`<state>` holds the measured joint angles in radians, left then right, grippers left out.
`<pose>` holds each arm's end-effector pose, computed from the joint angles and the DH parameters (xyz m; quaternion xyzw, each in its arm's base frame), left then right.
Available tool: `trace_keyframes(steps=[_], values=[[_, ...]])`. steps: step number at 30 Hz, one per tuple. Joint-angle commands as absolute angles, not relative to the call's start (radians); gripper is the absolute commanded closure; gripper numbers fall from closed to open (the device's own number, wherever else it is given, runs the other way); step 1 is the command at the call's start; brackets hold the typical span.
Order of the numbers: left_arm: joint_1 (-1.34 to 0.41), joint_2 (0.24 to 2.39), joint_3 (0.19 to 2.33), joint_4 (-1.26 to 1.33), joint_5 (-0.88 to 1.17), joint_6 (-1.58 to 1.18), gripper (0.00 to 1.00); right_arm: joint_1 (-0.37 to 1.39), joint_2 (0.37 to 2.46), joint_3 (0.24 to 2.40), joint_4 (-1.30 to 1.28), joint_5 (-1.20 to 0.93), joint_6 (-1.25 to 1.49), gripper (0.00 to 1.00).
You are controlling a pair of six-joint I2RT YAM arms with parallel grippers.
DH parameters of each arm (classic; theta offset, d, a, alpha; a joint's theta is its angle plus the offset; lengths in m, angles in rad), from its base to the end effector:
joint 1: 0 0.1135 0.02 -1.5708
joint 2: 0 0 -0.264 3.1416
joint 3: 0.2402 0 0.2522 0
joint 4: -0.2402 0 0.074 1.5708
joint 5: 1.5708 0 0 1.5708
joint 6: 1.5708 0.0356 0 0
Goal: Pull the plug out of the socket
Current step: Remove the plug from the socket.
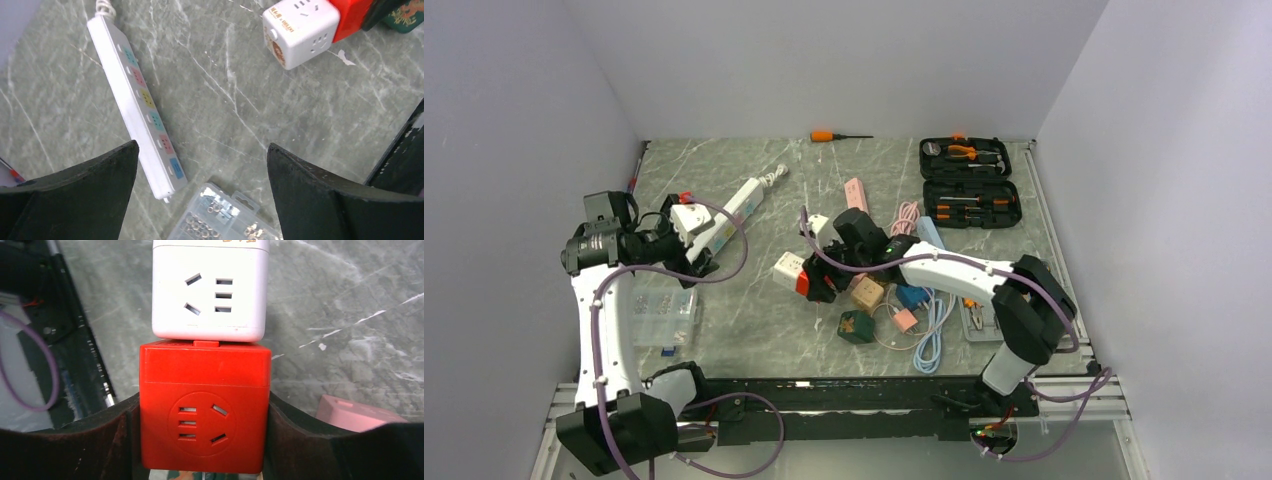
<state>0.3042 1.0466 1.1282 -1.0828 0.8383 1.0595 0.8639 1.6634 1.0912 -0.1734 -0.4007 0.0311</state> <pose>0.1795 0.0286 0.3395 0.4295 0.7727 -0.1415 0.4454 0.2241 0.2837 0.2217 -0.4361 0.7888 0.3344 0.2754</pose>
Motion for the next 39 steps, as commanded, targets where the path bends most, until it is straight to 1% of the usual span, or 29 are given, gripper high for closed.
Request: trace_keyframes(steps=[1,4,8,13,16,19,22,27,31,34,39], values=[[0.298,1.011,1.15,-1.123,0.927,1.265,0.01,0.846,1.547,1.145,-0.182,-0.483,0.074,1.0],[0.292,0.982,1.137,-1.157,0.983,1.413,0.01,0.818,1.523,1.188,-0.204,-0.526,0.103,1.0],[0.248,0.925,1.102,-1.135,1.014,1.574,0.01,0.792,1.561,1.328,-0.28,-0.587,0.137,1.0],[0.068,0.854,1.043,-0.959,0.88,1.516,0.01,0.788,1.669,1.526,-0.406,-0.62,0.158,1.0],[0.008,0.817,0.992,-0.822,0.839,1.436,0.01,0.787,1.707,1.597,-0.449,-0.626,0.168,1.0],[-0.05,0.765,0.936,-0.72,0.813,1.402,0.01,0.79,1.716,1.611,-0.483,-0.651,0.163,1.0],[-0.08,0.688,0.861,-0.688,0.791,1.5,0.01,0.791,1.701,1.585,-0.481,-0.666,0.163,1.0],[-0.092,0.577,0.763,-0.601,0.815,1.56,0.01,0.805,1.687,1.554,-0.502,-0.68,0.145,1.0],[-0.106,0.565,0.738,-0.605,0.826,1.612,0.01,0.832,1.683,1.548,-0.509,-0.674,0.13,1.0],[-0.118,0.568,0.73,-0.565,0.832,1.586,0.01,0.852,1.687,1.557,-0.515,-0.658,0.124,1.0],[-0.154,0.586,0.733,-0.666,0.839,1.692,0.01,0.867,1.695,1.575,-0.495,-0.679,0.138,1.0]])
